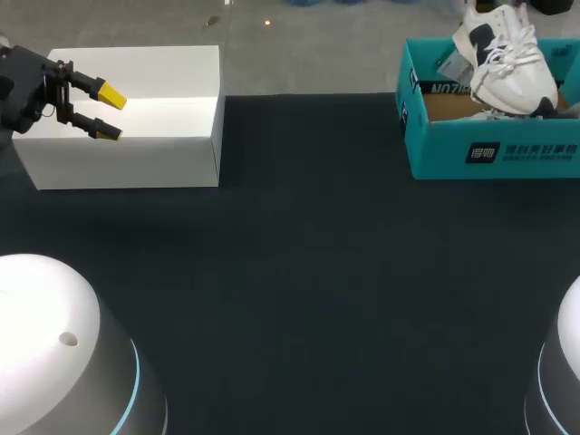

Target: Take the shoe out of the shoebox, open the shoe tongue, remove and reinsert the insole, then place the shoe into the shoebox

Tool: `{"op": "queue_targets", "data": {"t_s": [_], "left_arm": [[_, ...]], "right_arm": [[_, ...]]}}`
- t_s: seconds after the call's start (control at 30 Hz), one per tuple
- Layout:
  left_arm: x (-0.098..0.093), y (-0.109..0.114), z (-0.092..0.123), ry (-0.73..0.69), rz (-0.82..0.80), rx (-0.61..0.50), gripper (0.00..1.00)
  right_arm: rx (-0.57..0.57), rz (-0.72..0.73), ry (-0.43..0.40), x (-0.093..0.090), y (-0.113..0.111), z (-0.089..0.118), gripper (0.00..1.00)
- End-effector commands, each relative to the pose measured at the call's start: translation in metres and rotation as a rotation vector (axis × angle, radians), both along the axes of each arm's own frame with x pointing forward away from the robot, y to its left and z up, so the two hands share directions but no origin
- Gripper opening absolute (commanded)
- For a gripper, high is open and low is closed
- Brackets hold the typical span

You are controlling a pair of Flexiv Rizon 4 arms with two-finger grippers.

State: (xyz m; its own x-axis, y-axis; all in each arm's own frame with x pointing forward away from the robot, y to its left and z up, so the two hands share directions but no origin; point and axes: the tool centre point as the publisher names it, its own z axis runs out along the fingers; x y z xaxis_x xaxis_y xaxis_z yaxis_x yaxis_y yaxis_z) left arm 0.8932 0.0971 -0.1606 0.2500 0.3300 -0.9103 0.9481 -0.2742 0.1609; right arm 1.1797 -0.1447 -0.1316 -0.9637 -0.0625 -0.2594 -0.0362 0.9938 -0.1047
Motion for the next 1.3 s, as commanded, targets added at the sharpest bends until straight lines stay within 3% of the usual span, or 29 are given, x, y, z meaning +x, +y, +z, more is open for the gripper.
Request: {"op": "queue_targets", "data": {"t_s": [0.03,0.37,0.53,0.7,0.93,1.07,1.1,1.17,1.3], "left_arm": [[0.0,0.0,0.0,-0.001,-0.001,0.003,1.0],[0.0,0.0,0.0,-0.001,-0.001,0.003,1.0],[0.0,0.0,0.0,-0.001,-0.001,0.003,1.0],[0.0,0.0,0.0,-0.001,-0.001,0.003,1.0],[0.0,0.0,0.0,-0.001,-0.001,0.003,1.0],[0.0,0.0,0.0,-0.001,-0.001,0.003,1.0],[0.0,0.0,0.0,-0.001,-0.001,0.003,1.0],[0.0,0.0,0.0,-0.001,-0.001,0.003,1.0],[0.0,0.0,0.0,-0.001,-0.001,0.003,1.0]], "right_arm": [[-0.015,-0.019,0.001,0.024,-0.024,-0.009,0.0],[-0.074,-0.144,-0.04,0.075,-0.085,-0.024,0.0],[-0.091,-0.262,-0.048,0.087,-0.118,-0.023,0.0],[-0.061,-0.454,-0.029,0.088,-0.131,-0.016,0.0],[-0.009,-0.926,-0.096,0.081,-0.14,-0.009,0.0],[0.091,-1.205,-0.083,0.071,-0.146,-0.011,0.0],[0.077,-1.305,-0.118,0.069,-0.148,-0.013,0.0],[0.062,-1.518,-0.1,0.067,-0.153,-0.017,0.0],[-0.015,-1.717,-0.163,0.061,-0.149,-0.025,0.0]]}}
